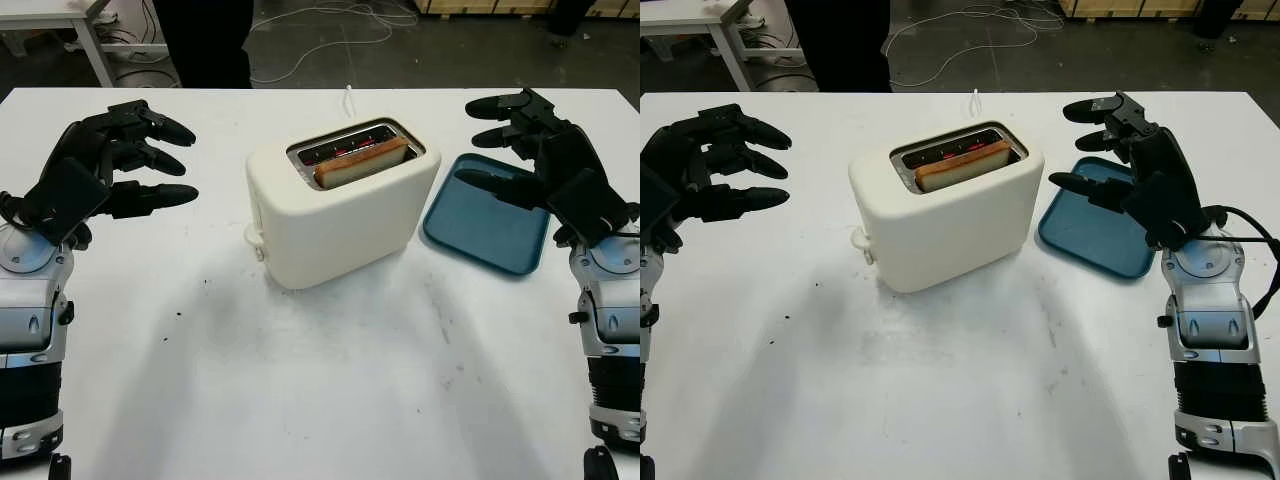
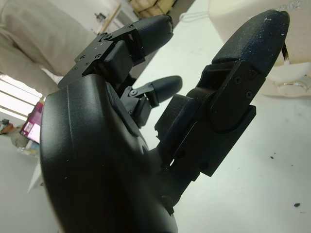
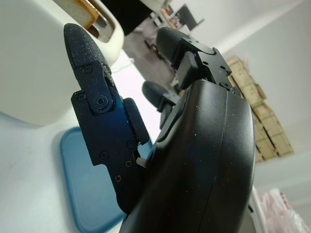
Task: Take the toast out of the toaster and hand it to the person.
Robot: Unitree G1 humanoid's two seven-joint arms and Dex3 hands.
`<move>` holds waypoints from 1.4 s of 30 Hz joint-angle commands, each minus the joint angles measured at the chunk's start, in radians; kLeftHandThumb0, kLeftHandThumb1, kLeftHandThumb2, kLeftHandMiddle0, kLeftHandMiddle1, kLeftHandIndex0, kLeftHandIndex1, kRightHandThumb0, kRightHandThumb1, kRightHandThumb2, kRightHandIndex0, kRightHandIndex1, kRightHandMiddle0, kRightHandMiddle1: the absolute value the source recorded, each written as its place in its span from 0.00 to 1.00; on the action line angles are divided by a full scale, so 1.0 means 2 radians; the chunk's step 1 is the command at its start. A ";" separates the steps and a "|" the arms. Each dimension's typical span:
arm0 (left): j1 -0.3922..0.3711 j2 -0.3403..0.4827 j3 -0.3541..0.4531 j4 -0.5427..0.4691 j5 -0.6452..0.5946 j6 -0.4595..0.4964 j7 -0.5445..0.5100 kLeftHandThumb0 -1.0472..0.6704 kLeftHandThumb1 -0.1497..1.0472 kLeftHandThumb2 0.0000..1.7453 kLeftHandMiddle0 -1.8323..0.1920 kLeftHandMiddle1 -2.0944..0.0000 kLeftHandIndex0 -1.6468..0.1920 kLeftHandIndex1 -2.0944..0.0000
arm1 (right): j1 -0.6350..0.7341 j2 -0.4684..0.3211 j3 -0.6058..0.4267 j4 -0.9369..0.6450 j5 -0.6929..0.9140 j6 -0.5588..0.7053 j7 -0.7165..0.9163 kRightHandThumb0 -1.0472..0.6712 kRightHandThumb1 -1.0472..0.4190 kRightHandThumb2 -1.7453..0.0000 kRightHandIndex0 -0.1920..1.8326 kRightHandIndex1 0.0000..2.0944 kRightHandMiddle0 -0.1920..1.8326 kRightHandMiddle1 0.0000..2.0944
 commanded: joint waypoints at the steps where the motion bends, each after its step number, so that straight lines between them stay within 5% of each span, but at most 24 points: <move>1: 0.004 0.000 0.003 -0.005 -0.004 -0.001 -0.001 0.00 0.64 0.00 0.62 0.49 0.58 0.56 | -0.003 0.003 0.003 -0.003 -0.001 -0.005 -0.001 0.20 0.17 1.00 0.14 0.56 0.18 0.39; 42: 0.004 0.001 0.002 -0.005 -0.002 -0.001 0.000 0.00 0.65 0.00 0.62 0.48 0.58 0.56 | -0.004 0.004 0.002 -0.002 0.001 -0.003 -0.001 0.21 0.17 1.00 0.14 0.57 0.18 0.41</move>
